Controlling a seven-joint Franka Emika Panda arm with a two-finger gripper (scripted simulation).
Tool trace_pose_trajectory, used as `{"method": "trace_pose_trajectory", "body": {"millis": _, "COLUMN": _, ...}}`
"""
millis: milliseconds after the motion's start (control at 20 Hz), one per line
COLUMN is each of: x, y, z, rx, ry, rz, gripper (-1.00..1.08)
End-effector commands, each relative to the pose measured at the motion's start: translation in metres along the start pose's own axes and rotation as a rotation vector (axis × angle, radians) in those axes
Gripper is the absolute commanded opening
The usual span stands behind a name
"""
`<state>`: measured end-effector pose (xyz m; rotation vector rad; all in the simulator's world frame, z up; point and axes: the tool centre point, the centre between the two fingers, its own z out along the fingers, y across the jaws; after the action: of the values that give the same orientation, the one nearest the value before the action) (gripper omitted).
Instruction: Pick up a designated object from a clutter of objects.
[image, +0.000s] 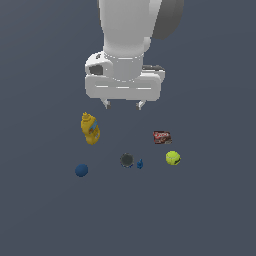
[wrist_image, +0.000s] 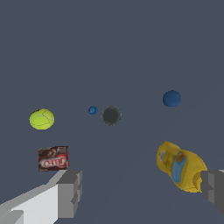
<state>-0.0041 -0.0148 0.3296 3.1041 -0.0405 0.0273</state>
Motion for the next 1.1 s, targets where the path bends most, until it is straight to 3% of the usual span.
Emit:
{"method": "trace_pose_trajectory", "body": {"millis": 0, "x": 0.0, "y": 0.001, "z": 0.0, "rx": -0.001, "ry": 0.001, "rz": 0.003, "gripper": 1.0}}
{"method": "trace_pose_trajectory", "body": {"millis": 550, "x": 0.001, "y": -0.017, "z": 0.024, "rx": -0.01, "ry": -0.001, "rz": -0.128, "gripper": 1.0}}
{"method": "trace_pose_trajectory", "body": {"millis": 1050, "x": -0.003, "y": -0.06, "z": 0.08, "rx": -0.024, "ry": -0.005, "rz": -0.444, "gripper": 1.0}}
